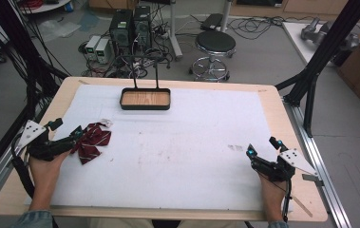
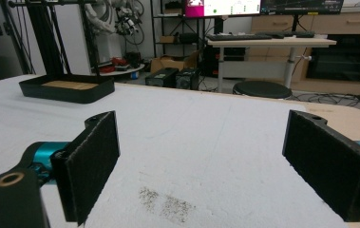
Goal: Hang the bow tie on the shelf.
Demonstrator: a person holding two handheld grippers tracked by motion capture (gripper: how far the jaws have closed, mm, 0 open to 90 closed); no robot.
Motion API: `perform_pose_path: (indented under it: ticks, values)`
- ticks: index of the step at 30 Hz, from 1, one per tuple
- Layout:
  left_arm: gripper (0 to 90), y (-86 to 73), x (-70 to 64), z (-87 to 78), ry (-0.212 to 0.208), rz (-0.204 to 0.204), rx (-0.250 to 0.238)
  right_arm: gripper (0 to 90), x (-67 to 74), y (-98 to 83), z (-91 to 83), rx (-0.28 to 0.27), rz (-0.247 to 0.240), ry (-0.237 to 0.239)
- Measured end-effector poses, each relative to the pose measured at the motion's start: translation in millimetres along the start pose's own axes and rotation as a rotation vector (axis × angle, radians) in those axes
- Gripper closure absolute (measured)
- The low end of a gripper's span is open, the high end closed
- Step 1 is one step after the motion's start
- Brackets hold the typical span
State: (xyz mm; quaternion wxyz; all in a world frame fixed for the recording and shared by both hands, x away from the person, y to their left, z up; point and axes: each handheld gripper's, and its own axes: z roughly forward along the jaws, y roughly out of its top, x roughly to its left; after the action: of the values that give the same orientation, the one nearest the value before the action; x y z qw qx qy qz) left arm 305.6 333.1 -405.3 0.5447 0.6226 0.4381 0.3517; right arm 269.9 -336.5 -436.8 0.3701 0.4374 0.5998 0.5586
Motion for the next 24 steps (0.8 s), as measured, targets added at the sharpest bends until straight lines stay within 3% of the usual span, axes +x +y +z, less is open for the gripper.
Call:
perform_pose_path:
  ticks: [13, 24]
  values:
    - [17.5, -3.0, 3.8, 0.3, 0.017, -0.005, 0.013, 11.1, 0.0, -0.1, 0.0, 0.003, 0.0, 0.001]
    - [22.3, -16.0, 8.5, 7.6, 0.033, 0.017, 0.087, 11.1, -0.3, -0.3, 0.6, 0.003, -0.003, 0.002]
